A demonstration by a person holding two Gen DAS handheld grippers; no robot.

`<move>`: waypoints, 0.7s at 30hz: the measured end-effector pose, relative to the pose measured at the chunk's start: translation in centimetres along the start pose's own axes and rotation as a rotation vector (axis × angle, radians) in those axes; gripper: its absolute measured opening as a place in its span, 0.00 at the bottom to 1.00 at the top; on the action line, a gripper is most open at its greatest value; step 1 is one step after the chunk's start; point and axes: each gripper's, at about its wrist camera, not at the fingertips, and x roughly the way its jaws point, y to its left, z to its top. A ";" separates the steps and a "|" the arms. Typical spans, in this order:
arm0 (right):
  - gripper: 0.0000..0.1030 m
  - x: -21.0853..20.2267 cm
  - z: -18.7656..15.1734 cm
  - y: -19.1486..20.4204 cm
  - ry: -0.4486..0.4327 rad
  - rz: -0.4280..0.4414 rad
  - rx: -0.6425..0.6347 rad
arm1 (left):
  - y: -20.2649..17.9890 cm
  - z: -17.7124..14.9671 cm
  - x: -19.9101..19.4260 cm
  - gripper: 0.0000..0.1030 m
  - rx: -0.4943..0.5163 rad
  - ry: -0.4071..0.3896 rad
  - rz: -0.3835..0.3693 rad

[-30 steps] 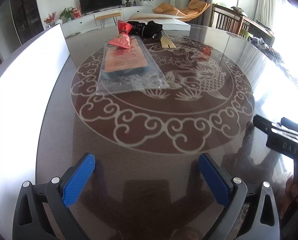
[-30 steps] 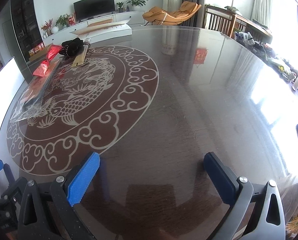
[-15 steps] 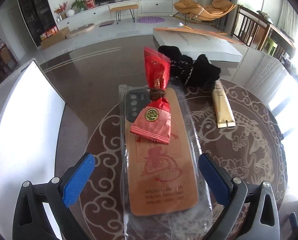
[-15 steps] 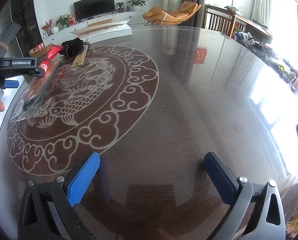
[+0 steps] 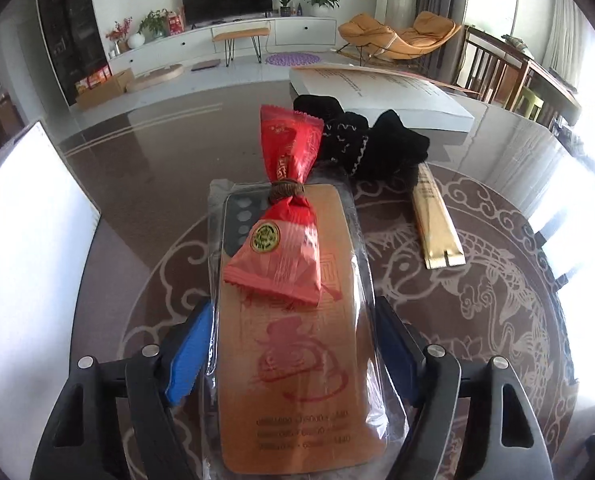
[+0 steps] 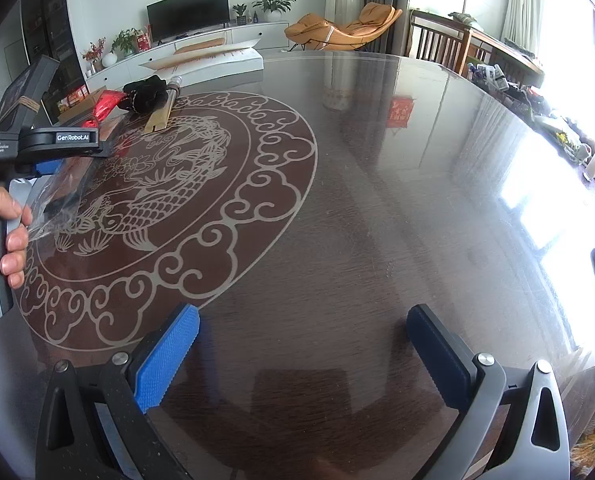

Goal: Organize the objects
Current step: 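Grasp the bagged phone case with red charm using the left tool, then lift the bagged phone case with the left tool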

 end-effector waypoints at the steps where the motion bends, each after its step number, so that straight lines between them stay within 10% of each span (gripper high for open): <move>1: 1.00 0.0 0.0 0.0 0.000 0.000 0.000 | -0.1 -0.8 -0.6 0.73 -0.004 0.002 0.001; 12: 1.00 0.0 0.0 0.0 0.000 0.000 0.000 | -2.5 -17.3 -11.6 0.74 0.088 -0.006 -0.055; 21: 1.00 0.0 0.0 0.0 0.000 0.000 0.000 | -0.8 -20.3 -13.5 0.78 0.100 -0.021 -0.062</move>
